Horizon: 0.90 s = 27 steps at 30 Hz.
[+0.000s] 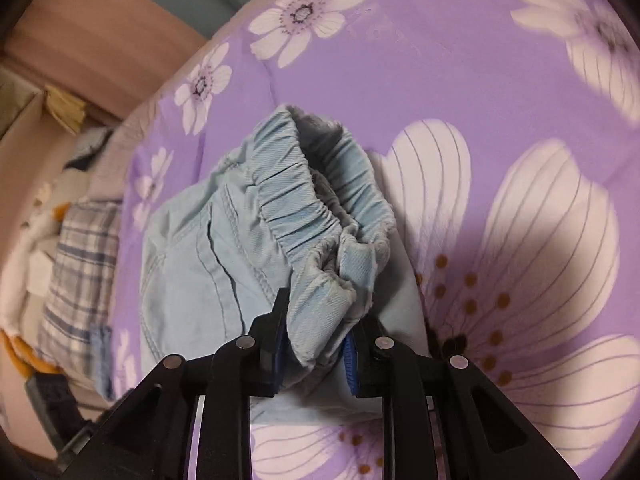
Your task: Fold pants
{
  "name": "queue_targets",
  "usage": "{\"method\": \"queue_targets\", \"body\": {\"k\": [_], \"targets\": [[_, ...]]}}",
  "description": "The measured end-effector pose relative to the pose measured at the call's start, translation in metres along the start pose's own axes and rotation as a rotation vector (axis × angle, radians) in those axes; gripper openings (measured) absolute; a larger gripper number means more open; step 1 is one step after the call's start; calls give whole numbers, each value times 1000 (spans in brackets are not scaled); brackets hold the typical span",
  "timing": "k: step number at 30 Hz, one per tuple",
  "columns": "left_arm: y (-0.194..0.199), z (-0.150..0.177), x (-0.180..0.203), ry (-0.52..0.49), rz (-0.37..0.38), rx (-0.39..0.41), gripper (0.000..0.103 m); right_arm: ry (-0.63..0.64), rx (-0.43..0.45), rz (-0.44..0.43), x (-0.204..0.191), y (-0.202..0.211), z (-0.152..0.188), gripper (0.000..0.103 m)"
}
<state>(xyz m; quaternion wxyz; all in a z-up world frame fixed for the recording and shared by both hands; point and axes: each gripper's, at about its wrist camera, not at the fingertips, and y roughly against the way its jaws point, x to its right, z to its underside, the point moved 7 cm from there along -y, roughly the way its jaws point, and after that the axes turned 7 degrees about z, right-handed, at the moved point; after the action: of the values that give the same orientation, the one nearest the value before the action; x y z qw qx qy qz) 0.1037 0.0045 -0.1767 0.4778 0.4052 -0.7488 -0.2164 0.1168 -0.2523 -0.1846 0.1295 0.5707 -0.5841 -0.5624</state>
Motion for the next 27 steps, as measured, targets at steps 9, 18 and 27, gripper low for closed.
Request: {"method": "queue_targets", "body": {"k": [9,18,27], "targets": [[-17,-18,-11,-30,-38,-24,53,262,233,280,-8,63,1,55],[-23,-44,-5,62,75,-9,53,595,297,72,-110,57,47,48],[-57,-80,5,161,329,-71,51,757,193,-55,-174,2,75,21]]}}
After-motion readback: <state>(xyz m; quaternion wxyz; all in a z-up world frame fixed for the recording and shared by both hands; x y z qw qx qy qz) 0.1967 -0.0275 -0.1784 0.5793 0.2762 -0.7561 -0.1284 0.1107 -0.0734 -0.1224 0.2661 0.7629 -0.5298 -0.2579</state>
